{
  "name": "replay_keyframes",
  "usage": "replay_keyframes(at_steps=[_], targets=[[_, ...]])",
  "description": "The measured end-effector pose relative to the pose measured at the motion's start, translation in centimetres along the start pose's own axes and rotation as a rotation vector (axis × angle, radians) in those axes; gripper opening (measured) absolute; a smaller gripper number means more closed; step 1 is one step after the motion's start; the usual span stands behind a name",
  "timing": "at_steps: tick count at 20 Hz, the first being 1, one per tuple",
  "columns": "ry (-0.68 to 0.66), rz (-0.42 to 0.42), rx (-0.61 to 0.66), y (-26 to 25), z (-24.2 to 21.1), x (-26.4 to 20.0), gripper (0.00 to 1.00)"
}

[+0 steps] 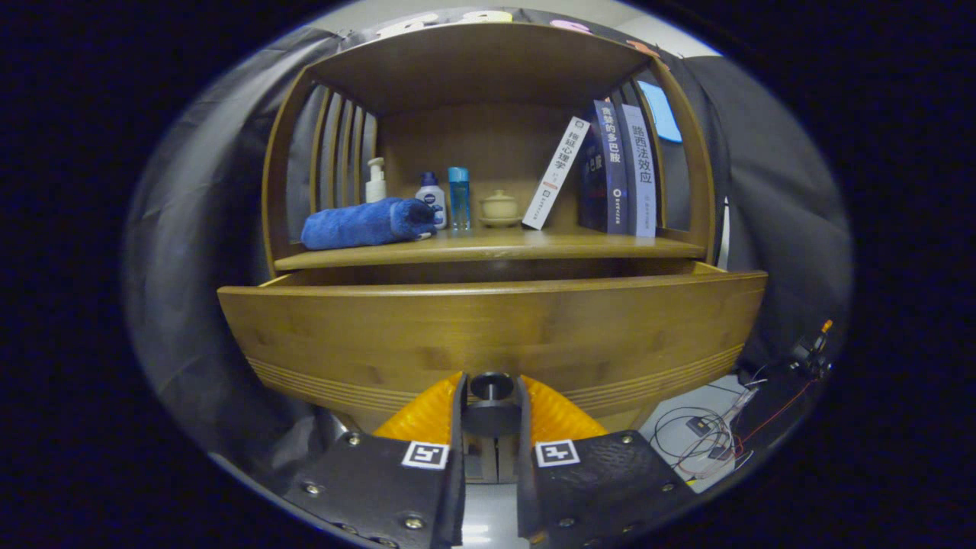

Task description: Pull open the drawer, take out the items inside it, and place them on the countertop above the cabinet.

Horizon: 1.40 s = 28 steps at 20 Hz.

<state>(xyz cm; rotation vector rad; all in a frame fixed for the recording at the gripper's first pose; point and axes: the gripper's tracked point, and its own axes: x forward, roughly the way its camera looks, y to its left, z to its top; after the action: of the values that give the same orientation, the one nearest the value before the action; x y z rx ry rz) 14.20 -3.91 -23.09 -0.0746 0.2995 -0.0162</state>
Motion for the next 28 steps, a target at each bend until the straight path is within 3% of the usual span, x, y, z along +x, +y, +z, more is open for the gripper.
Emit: replay_keyframes(at_steps=[6, 9, 11, 14, 18, 21, 26, 28], targets=[[0.017, 0.005, -0.018, 0.1, -2.2, -5.5, 0.27], [-0.014, -0.007, -0.059, 0.3, -1.8, -7.1, 0.27], [-0.094, -0.011, -0.011, 0.2, 0.1, -8.4, 0.27], [-0.098, -0.049, -0.028, -1.2, 1.5, -10.0, 0.03], [-0.075, -0.013, 0.004, -1.7, 2.0, -11.2, 0.03], [-0.083, -0.022, 0.001, -2.7, 3.9, -11.4, 0.16], [-0.081, -0.005, 0.014, -1.9, 7.8, -11.7, 1.00], [-0.097, -0.005, -0.011, -1.7, 10.0, -11.3, 1.00]])
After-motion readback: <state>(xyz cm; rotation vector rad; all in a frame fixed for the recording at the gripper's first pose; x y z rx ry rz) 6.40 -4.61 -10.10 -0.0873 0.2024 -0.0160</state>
